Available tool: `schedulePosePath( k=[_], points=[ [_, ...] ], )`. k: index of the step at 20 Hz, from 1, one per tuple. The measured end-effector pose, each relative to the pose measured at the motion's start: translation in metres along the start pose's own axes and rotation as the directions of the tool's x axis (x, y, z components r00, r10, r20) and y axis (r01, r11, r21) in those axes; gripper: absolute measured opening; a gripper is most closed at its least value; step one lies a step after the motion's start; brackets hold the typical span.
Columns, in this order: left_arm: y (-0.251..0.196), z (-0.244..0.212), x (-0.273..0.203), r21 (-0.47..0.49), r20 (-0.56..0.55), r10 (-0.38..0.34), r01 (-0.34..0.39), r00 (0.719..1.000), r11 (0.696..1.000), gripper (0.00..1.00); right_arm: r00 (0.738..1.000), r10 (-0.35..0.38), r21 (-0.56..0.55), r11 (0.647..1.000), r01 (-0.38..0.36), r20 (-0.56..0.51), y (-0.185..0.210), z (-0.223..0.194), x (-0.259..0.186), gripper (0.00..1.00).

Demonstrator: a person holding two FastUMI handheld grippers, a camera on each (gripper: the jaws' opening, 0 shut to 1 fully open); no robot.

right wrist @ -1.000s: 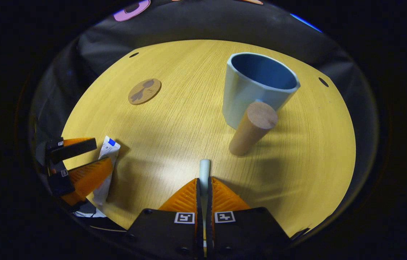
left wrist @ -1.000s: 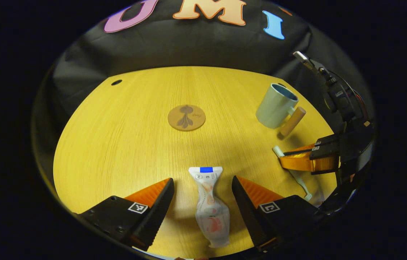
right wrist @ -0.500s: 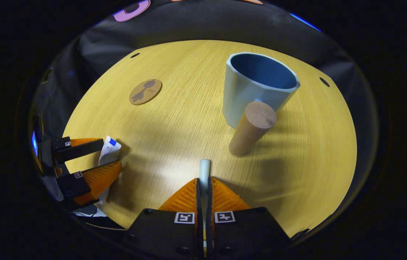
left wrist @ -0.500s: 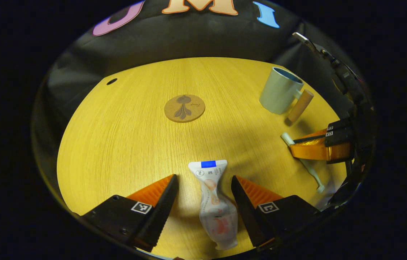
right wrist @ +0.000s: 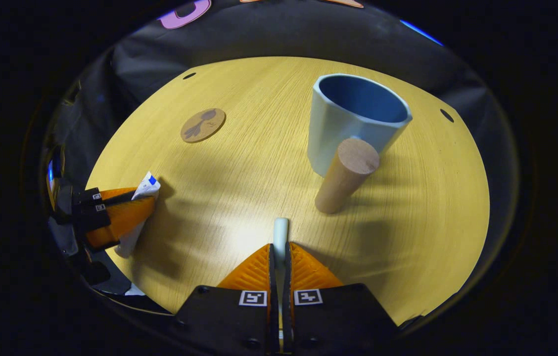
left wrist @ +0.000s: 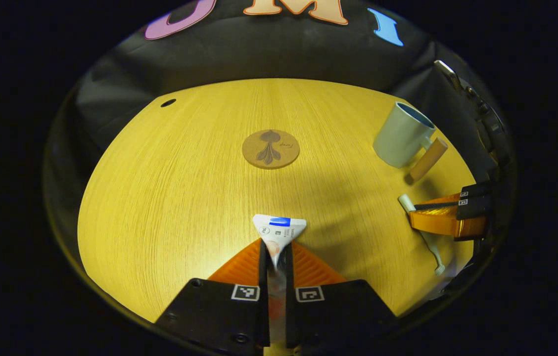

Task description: Put the toothbrush and toothpaste on the desktop into the cup, then pick up the cup and place it on the coaster on the desktop.

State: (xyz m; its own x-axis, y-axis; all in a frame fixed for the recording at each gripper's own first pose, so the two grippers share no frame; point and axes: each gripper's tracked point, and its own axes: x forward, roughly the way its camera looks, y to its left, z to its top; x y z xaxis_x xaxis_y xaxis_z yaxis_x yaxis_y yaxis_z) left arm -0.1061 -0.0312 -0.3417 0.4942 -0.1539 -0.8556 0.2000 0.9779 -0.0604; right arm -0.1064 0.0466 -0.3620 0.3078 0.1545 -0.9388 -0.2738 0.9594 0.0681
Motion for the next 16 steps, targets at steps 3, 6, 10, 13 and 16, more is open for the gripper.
schedulePosePath(
  k=[3,6,10,13,16],
  points=[
    [0.0,0.0,-0.001,-0.003,0.003,-0.02,0.02,1.0,1.0,0.07,1.0,0.001,-0.001,1.0,-0.001,0.008,-0.001,0.0,0.0,0.06],
    [-0.002,0.001,-0.001,-0.031,-0.001,-0.041,0.041,0.999,0.999,0.02,1.0,0.005,0.0,1.0,-0.005,0.023,0.0,0.0,0.0,0.06],
    [-0.004,0.007,-0.007,-0.109,-0.002,-0.073,0.073,0.997,0.991,0.02,0.996,0.068,0.039,0.997,-0.07,0.059,0.006,-0.004,-0.001,0.06],
    [-0.006,0.016,-0.013,-0.098,0.058,-0.073,0.079,0.996,0.992,0.02,0.989,0.106,0.067,0.991,-0.114,0.106,0.007,-0.006,-0.002,0.06],
    [-0.009,0.029,-0.023,-0.043,0.103,-0.096,0.1,0.99,0.994,0.02,0.976,0.139,0.061,0.987,-0.151,0.165,0.008,-0.004,-0.005,0.06]
  ],
)
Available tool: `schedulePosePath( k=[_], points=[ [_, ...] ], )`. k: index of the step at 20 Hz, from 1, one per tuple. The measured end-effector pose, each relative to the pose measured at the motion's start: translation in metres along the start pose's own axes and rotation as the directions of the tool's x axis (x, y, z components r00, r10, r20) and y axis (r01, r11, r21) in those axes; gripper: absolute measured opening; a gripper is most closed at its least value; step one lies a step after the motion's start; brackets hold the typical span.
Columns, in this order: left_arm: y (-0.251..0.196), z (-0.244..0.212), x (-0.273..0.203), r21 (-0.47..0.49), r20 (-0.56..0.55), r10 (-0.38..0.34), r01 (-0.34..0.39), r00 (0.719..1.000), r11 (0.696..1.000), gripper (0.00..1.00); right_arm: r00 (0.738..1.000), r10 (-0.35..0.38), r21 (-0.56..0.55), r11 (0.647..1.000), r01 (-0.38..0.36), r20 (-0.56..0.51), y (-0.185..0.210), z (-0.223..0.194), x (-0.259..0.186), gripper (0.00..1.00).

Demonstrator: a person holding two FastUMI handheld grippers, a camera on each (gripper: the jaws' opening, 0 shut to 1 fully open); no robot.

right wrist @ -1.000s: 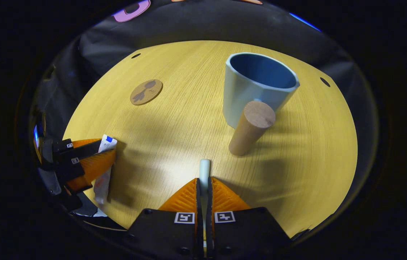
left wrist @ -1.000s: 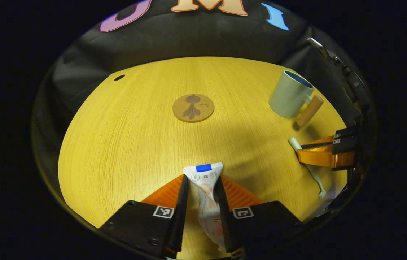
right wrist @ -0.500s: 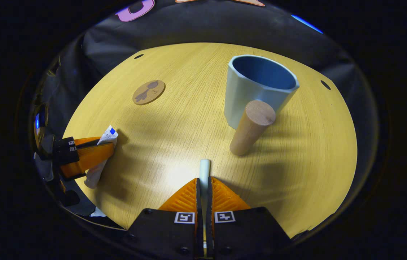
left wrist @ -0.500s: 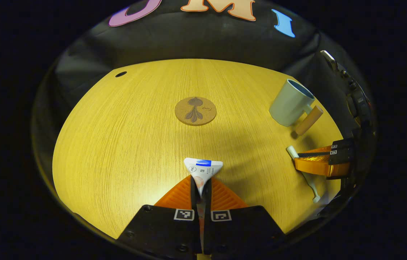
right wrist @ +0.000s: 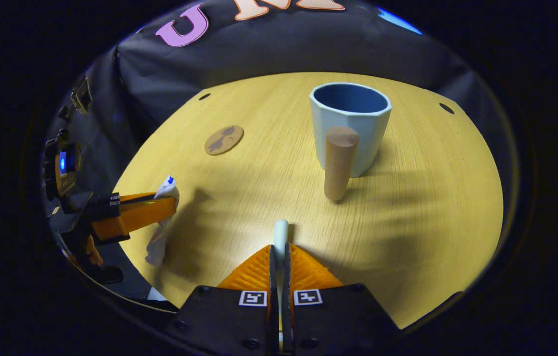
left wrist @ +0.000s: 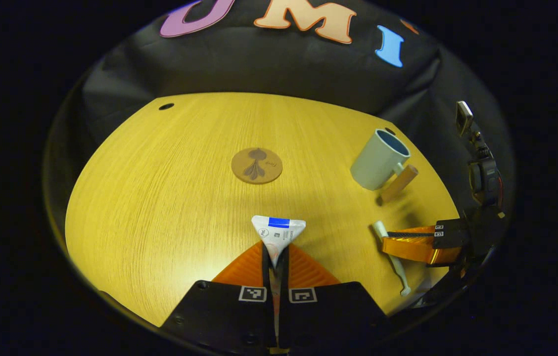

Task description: Put the toothbrush and toothpaste on the desktop into the cup, then pick up the cup and place it on the coaster on the desktop.

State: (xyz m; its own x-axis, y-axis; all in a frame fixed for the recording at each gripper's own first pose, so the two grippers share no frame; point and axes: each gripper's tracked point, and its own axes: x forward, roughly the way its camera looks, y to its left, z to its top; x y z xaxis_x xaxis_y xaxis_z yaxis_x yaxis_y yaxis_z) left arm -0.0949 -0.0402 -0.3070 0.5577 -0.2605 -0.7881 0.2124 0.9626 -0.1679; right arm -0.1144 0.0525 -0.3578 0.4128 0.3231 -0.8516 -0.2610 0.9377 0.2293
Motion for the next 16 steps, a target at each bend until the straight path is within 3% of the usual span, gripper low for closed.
schedulePosePath(
  k=[5,11,16],
  points=[
    [-0.003,0.015,-0.011,0.029,0.049,-0.036,0.034,0.998,0.999,0.02,0.99,0.069,0.043,0.996,-0.075,0.121,0.013,0.024,-0.017,0.05],
    [-0.003,0.024,-0.018,0.049,0.12,-0.05,0.045,0.991,0.998,0.02,0.958,0.11,0.037,0.992,-0.124,0.265,0.023,0.065,-0.043,0.02],
    [-0.007,0.044,-0.025,0.075,0.171,-0.066,0.054,0.983,0.996,0.0,0.928,0.136,0.041,0.986,-0.16,0.348,0.031,0.102,-0.062,0.06]
  ],
)
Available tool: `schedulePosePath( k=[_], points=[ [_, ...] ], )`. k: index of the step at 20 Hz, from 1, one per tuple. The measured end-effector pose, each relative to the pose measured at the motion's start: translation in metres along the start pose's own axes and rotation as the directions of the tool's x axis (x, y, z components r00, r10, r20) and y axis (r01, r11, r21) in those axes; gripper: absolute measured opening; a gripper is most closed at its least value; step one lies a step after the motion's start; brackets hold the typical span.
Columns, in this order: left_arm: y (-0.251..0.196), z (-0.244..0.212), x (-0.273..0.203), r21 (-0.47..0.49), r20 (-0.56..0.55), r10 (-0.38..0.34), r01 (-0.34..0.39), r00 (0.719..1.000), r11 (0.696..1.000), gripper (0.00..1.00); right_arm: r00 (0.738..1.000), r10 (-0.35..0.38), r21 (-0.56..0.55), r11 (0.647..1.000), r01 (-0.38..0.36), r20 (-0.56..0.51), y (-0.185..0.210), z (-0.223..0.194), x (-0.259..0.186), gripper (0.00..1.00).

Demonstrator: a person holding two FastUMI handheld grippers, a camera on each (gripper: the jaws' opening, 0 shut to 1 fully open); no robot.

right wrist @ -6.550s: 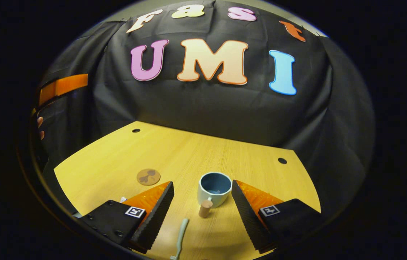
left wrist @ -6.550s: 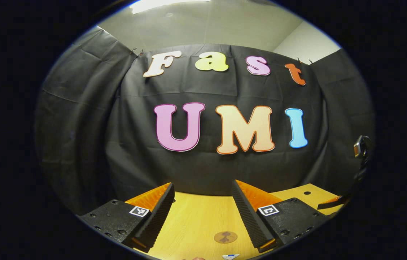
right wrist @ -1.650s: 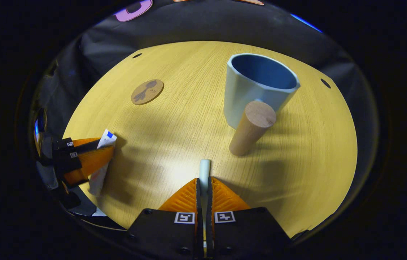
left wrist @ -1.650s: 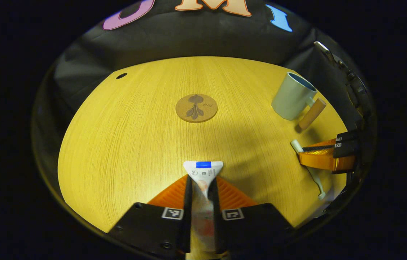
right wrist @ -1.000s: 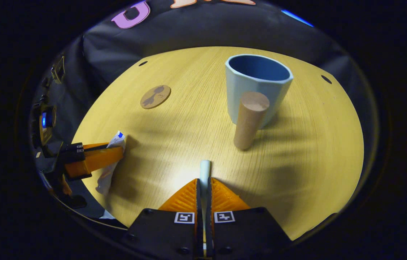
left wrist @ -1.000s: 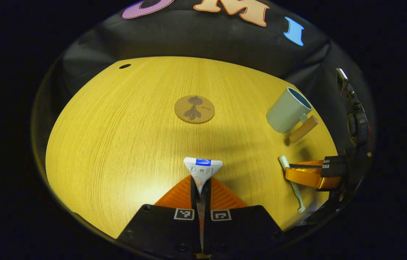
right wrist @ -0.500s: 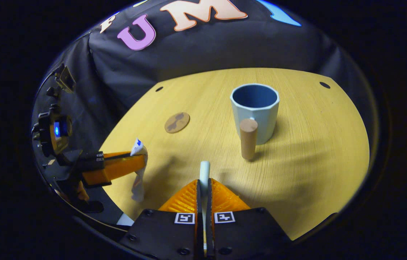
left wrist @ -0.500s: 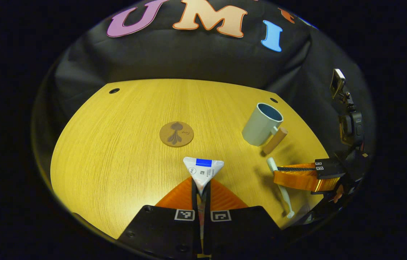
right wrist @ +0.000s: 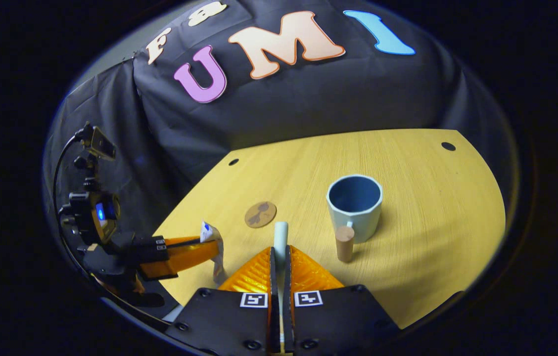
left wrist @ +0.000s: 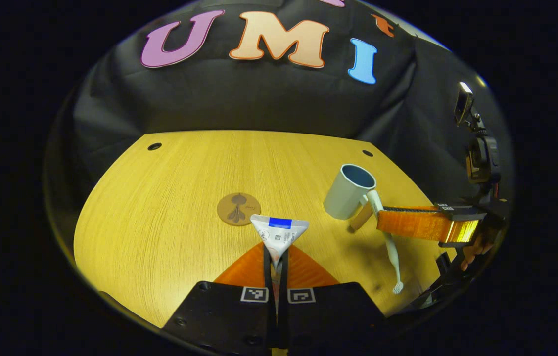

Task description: Put the toothbrush and toothpaste on the desktop into the cup, then pick up the cup and place it on the coaster on the desktop.

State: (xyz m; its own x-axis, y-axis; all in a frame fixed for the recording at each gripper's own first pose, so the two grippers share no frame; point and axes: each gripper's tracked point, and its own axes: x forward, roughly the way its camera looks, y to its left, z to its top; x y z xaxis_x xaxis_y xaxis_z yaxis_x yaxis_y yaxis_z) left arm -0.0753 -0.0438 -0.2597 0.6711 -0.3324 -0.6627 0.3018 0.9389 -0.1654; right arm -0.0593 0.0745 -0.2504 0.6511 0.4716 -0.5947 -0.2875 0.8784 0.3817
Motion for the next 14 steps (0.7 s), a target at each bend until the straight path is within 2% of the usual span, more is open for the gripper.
schedulePosePath(
  k=[7,14],
  points=[
    [-0.011,0.034,-0.01,0.021,0.092,-0.023,0.021,0.996,1.0,0.0,0.991,0.006,-0.007,1.0,-0.005,0.131,0.006,0.062,-0.01,0.05],
    [-0.019,0.052,-0.019,0.02,0.125,-0.029,0.026,0.992,0.999,0.0,0.962,-0.035,0.012,0.999,0.033,0.272,-0.022,0.136,-0.006,0.05]
  ],
)
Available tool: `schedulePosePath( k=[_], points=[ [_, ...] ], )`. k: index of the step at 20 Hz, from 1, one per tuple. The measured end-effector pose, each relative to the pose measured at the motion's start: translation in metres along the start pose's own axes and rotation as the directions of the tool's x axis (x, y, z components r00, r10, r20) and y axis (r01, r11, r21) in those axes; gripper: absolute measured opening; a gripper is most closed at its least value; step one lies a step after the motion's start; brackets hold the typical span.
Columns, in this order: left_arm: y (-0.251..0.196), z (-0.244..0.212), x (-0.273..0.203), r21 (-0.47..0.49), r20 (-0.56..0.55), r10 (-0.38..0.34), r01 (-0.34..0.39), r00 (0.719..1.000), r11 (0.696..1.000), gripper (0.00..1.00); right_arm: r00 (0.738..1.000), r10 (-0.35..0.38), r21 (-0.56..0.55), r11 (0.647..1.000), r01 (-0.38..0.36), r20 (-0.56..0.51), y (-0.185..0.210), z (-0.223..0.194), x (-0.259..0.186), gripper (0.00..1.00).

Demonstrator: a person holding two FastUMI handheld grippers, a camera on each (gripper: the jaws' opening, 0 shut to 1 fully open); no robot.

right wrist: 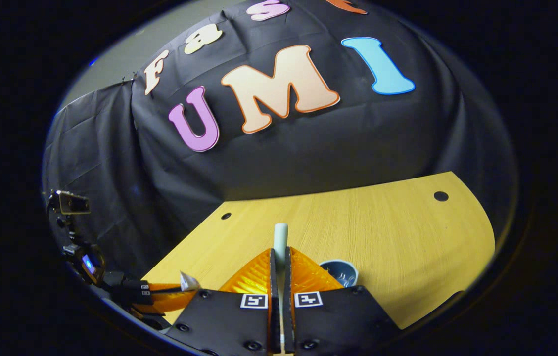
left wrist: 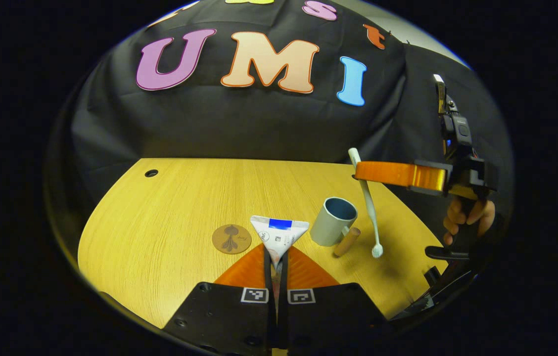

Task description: Put the toothbrush and toothpaste on the desktop into the cup, then pick up the cup and place it on the coaster on the desktop.

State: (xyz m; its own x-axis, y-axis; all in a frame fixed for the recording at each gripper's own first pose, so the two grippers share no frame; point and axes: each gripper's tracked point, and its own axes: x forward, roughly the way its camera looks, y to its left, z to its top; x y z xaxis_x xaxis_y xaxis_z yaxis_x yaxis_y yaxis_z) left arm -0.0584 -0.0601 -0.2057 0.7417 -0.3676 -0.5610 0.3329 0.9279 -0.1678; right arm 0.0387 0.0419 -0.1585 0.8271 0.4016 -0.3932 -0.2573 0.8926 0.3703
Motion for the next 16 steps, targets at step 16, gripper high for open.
schedulePosePath(
  k=[16],
  points=[
    [-0.004,0.025,-0.014,-0.024,0.041,0.053,-0.052,0.998,0.998,0.0,0.984,-0.103,-0.054,0.992,0.112,0.143,-0.05,0.04,0.067,0.05]
  ],
)
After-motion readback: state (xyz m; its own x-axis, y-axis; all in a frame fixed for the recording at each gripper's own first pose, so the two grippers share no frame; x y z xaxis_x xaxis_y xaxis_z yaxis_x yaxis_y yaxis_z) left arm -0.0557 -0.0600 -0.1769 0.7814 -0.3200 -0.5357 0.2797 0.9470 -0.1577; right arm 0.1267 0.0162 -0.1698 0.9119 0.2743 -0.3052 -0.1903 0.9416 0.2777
